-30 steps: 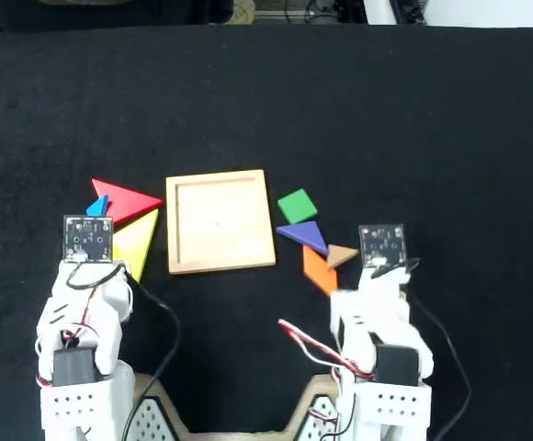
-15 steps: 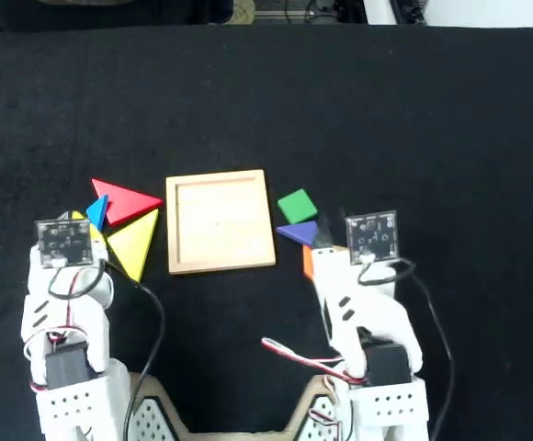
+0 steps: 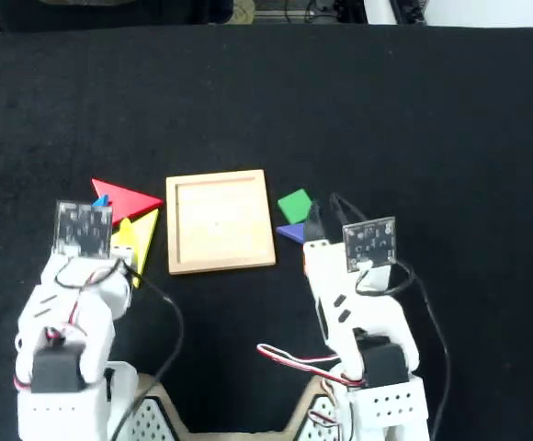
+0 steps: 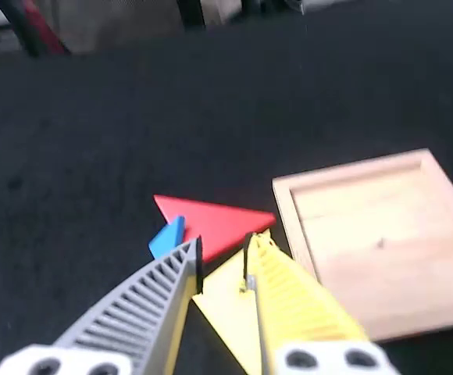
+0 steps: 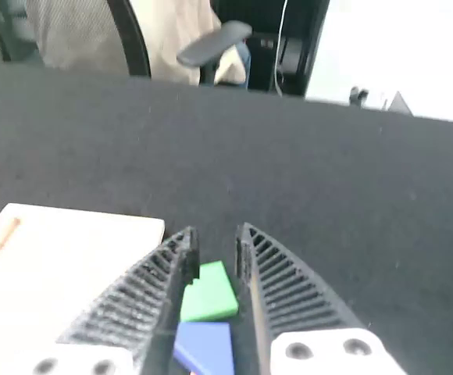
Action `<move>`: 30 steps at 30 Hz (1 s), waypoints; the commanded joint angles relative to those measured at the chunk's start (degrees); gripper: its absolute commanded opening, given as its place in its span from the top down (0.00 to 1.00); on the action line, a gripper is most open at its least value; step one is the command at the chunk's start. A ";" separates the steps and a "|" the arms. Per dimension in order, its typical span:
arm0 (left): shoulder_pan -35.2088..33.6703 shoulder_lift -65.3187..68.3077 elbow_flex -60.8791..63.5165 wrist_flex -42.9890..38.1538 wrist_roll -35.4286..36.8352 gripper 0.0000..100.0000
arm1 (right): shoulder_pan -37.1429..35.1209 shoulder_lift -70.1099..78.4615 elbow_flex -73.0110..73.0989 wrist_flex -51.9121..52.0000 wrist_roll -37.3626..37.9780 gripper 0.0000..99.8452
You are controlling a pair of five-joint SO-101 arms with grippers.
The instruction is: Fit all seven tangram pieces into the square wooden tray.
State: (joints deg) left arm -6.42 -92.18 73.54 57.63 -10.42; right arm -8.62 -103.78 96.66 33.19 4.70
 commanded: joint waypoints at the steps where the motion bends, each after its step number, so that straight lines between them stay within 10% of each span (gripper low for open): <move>1: 0.66 22.86 -12.70 -0.53 0.70 0.88 | -0.62 -4.79 -0.13 1.41 0.35 0.90; 14: -3.74 83.34 -45.58 9.41 0.26 0.75 | -0.44 -4.70 -0.13 4.22 0.44 0.90; 30: -5.85 94.68 -49.45 5.01 -5.27 0.70 | -0.62 -4.70 -0.13 4.75 4.40 0.90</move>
State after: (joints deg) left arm -10.81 1.98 27.03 65.01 -17.80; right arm -8.62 -103.78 96.66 37.76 8.40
